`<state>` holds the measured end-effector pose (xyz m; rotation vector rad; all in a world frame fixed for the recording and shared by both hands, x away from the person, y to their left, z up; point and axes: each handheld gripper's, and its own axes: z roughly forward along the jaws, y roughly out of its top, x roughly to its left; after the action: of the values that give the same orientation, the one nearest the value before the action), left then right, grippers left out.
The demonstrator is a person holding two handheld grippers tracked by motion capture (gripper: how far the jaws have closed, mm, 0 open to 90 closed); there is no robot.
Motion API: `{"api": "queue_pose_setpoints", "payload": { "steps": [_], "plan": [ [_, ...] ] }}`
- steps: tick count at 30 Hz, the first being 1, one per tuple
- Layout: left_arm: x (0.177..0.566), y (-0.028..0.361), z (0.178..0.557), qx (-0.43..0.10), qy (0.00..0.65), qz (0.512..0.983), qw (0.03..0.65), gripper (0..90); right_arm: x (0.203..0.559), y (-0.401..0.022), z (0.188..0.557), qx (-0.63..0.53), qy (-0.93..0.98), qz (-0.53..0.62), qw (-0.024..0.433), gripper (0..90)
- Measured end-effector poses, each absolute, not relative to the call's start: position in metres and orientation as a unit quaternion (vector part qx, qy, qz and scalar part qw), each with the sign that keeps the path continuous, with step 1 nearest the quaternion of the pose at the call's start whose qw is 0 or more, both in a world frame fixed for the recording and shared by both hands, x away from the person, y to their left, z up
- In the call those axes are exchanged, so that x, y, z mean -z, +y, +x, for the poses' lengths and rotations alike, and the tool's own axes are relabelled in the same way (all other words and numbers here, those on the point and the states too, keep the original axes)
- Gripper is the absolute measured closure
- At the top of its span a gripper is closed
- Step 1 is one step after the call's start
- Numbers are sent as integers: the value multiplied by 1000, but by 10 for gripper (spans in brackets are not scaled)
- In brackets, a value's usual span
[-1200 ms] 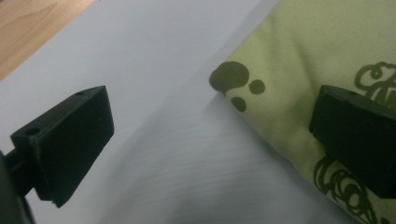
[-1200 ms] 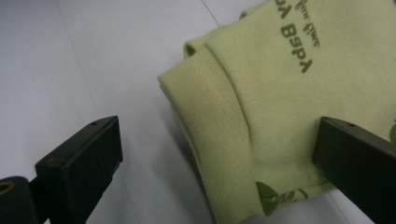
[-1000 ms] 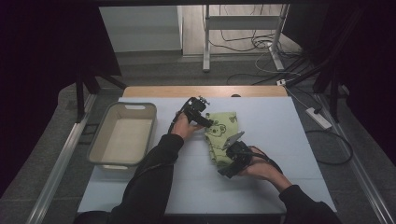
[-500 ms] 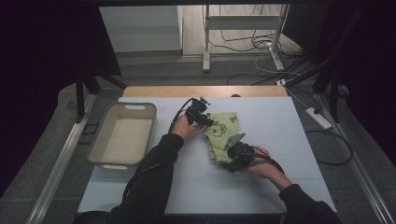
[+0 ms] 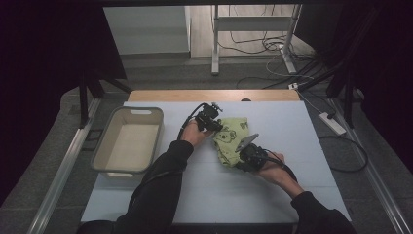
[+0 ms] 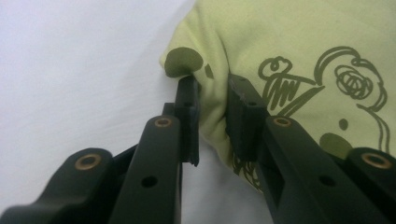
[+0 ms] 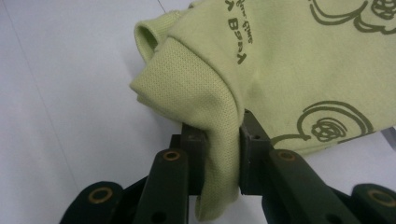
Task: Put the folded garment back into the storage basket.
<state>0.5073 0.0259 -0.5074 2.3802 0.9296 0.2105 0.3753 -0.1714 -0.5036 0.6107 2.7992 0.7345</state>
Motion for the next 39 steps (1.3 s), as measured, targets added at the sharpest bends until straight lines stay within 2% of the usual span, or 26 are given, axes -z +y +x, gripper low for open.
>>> {"api": "queue_pose_setpoints", "payload": {
  "steps": [10, 39],
  "plan": [
    [503, 24, 500, -113, 335, 888, 293, 776, 497, -173, 379, -254, 940, 217, 71, 774],
    [460, 49, 479, -154, 309, 882, 321, 776, 459, -162, 360, -329, 918, 206, 80, 776]
  ]
}}
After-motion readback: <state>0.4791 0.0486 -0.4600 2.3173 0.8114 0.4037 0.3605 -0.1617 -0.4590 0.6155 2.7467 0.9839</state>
